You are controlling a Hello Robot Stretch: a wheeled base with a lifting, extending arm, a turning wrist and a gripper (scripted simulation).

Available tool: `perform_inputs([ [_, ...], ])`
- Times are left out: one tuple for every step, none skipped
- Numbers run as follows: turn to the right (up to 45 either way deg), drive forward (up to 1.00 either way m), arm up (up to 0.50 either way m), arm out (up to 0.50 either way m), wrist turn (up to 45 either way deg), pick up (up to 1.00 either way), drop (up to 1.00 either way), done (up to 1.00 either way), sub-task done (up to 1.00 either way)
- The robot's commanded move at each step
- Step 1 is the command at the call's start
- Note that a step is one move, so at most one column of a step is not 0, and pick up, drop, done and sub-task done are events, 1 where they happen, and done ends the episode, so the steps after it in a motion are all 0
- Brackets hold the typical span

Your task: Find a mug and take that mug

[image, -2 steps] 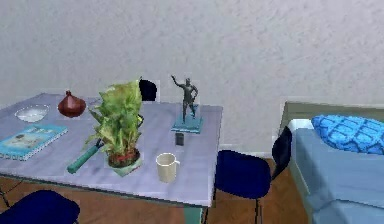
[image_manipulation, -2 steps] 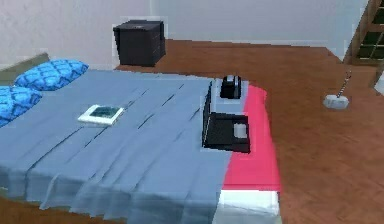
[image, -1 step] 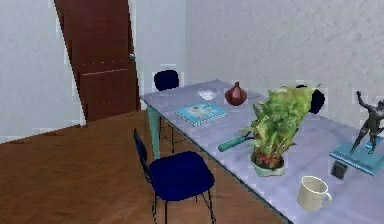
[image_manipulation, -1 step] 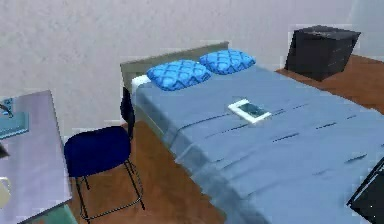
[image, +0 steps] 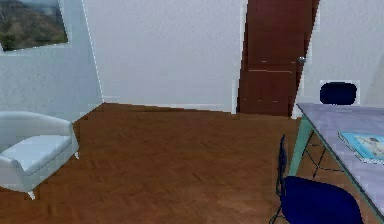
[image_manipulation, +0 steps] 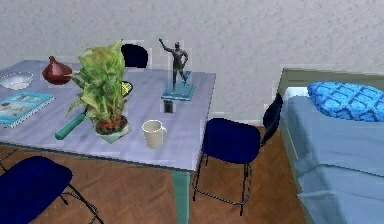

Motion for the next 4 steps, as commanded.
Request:
perform_inputs([
  [0.0,0.00,0.50,0.00,0.0,0.00,0.00,0.00,0.00],
  [0.0,0.00,0.36,0.00,0.0,0.00,0.00,0.00,0.00],
  [0.0,0.00,0.00,0.42,0.0,0.00,0.00,0.00,0.00],
  [0.0,0.00,0.00,0.00,45.0,0.00,0.00,0.00,0.00],
])
